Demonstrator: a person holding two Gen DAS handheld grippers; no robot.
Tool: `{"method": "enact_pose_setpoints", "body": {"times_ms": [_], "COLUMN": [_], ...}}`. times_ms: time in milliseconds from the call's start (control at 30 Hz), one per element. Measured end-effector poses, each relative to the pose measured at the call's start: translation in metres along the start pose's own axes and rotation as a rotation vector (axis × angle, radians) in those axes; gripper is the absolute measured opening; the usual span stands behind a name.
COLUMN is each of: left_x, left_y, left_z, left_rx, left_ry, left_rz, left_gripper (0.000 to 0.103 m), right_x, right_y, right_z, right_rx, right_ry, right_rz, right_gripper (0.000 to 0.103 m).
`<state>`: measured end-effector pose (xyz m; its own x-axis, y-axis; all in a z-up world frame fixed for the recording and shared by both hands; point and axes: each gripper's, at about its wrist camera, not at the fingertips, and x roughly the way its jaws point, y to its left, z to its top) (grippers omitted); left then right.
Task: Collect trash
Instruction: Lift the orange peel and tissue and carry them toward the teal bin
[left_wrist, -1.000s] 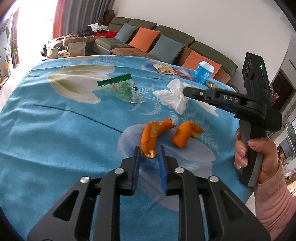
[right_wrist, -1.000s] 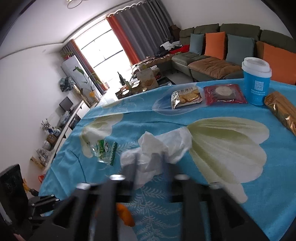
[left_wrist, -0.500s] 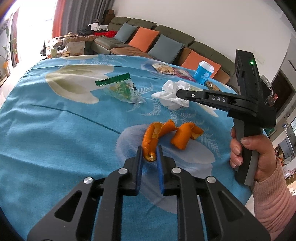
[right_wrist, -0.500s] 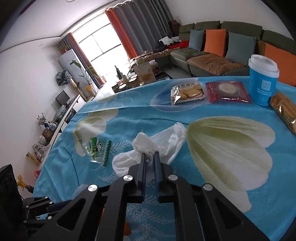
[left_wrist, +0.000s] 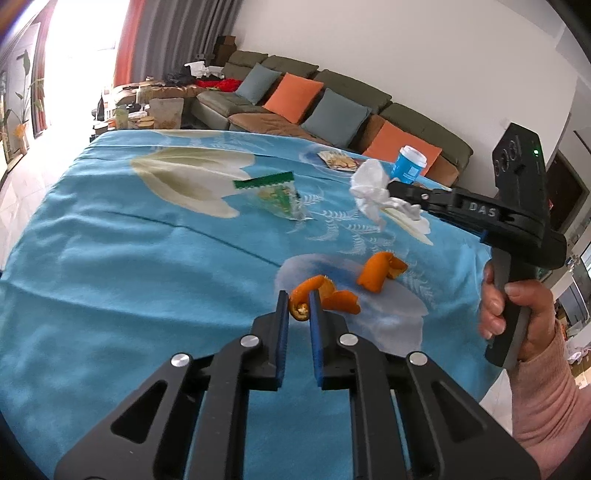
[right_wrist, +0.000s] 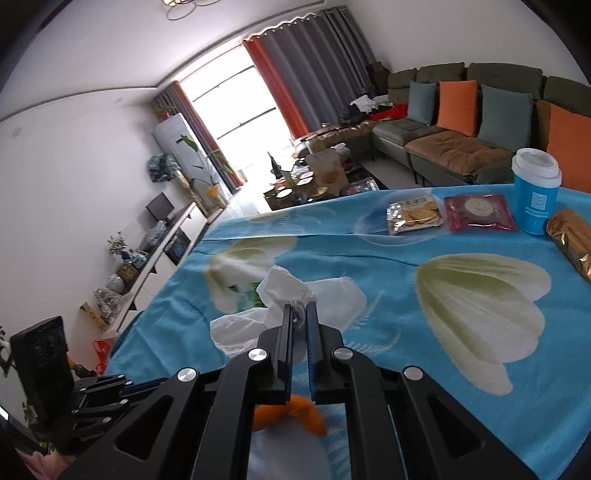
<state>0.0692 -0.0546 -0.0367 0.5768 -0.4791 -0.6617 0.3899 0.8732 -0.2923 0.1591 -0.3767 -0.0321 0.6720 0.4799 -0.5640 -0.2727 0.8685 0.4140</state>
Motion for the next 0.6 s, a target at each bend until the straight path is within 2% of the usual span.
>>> {"method": "enact_pose_setpoints", "body": {"times_ms": [133, 200, 367, 600], "left_x": [-0.001, 0.004, 0.01, 0.014], "left_y": [0.008, 0.011, 0.015, 0.024], "left_z": [-0.008, -0.011, -0.015, -0.008], "left_rx": [0.002, 0.003, 0.002, -0.043], "left_ry": [0.029, 0.053, 0.059, 0.044], "left_rz": [-0.002, -0.012, -0.016, -0.048], "left_gripper": [0.013, 0.025, 0.024, 0.029], "right_x": [-0.002, -0.003, -0.003, -0.001], "right_y": [0.01, 0.016, 0.029, 0.042], "right_z": [-0.002, -0.004, -0.005, -0.01], "right_rx": [-0.015, -0.022, -0.049, -0.067], "right_ry": [-0.001, 0.001, 0.002, 0.011], "right_rz": [0.028, 0.039, 0.062, 0.073], "right_gripper": [0.006, 0.006, 0.006, 0.006]}}
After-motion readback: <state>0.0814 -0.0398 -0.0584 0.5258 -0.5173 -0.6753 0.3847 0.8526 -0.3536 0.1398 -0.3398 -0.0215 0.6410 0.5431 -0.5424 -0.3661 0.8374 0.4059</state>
